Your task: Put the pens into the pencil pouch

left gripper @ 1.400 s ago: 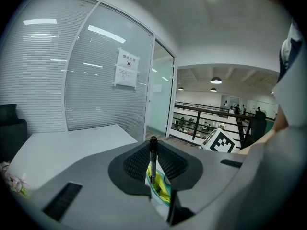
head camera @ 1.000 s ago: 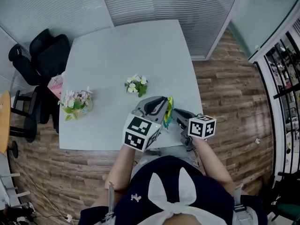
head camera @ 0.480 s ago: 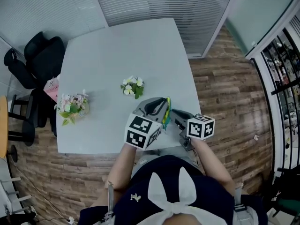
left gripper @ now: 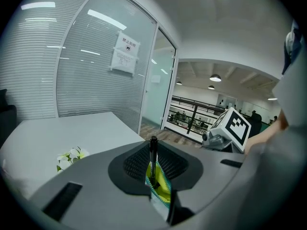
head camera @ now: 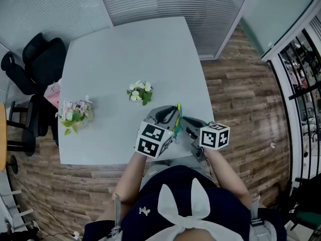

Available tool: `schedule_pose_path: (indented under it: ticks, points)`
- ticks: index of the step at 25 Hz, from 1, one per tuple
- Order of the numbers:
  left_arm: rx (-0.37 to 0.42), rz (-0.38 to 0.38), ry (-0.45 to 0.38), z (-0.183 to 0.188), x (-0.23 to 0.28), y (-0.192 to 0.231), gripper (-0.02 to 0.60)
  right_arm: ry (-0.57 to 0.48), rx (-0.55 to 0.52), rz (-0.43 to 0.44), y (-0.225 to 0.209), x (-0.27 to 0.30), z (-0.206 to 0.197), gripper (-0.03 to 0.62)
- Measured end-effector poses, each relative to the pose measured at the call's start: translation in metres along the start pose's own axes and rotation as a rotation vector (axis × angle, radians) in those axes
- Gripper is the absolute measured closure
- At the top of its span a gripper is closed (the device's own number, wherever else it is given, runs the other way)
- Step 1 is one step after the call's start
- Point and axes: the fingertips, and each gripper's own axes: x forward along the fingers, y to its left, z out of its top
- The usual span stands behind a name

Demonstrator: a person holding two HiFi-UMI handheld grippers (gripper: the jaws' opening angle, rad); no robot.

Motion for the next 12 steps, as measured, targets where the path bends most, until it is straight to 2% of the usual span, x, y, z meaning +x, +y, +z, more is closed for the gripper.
schedule_pose_path:
  ticks: [12]
  points:
    - [-0.014,-0.001,0.084,-0.031,0.014,0.000,0.522,-0.007,0.020,0.004,-0.001,-0.001,0.002,0.556]
